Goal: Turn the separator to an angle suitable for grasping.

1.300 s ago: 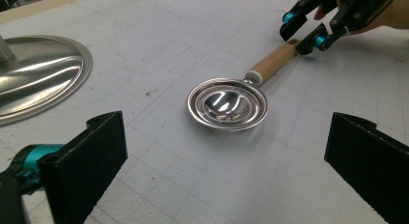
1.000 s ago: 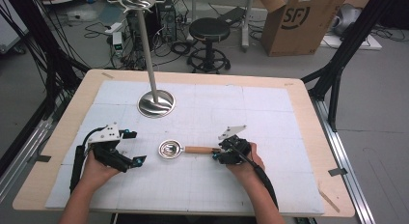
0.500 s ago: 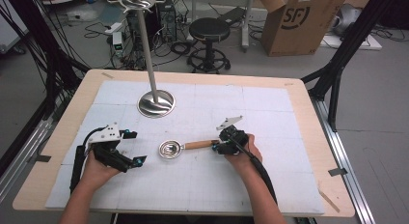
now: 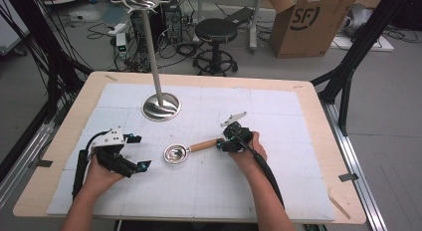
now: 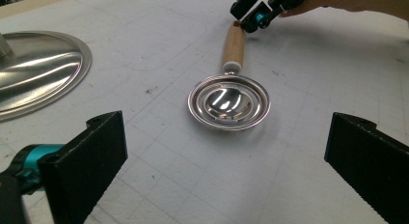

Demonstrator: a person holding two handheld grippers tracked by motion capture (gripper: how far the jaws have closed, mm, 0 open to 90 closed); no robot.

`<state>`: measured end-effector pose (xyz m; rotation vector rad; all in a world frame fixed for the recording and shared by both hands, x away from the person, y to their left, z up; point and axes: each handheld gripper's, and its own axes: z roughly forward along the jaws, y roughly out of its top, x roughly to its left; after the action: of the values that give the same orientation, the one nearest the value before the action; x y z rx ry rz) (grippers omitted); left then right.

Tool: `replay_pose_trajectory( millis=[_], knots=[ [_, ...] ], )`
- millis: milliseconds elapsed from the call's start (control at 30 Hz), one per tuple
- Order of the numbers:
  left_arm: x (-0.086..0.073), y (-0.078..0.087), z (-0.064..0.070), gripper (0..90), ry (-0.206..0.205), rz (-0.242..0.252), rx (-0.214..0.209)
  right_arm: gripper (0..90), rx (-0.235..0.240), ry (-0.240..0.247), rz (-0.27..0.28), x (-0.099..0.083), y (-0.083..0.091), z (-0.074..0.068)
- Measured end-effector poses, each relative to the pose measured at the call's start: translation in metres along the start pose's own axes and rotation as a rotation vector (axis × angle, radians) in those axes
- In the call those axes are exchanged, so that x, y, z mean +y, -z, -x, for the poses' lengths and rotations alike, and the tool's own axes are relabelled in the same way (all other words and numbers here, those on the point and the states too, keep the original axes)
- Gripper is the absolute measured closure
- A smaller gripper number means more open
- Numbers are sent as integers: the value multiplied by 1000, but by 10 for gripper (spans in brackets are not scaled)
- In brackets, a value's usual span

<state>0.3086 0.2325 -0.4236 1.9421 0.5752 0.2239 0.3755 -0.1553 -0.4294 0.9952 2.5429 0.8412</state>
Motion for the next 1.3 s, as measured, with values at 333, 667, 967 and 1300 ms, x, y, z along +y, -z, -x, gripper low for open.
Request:
replay_pose_trajectory(
  millis=[333, 667, 967, 1300],
  knots=[
    [0, 0, 0, 18, 2, -7, -2, 484, 12, -12, 17, -12, 25, 1],
    [-1, -1, 1, 18, 3, -14, -3, 409, 13, -42, 107, -39, 66, 2],
    [-1, -3, 1, 18, 3, -17, -7, 373, 14, -62, 174, -62, 85, 0],
    [-2, -4, 1, 18, 6, -19, -13, 300, 15, -87, 248, -75, 92, 0]
  ],
)
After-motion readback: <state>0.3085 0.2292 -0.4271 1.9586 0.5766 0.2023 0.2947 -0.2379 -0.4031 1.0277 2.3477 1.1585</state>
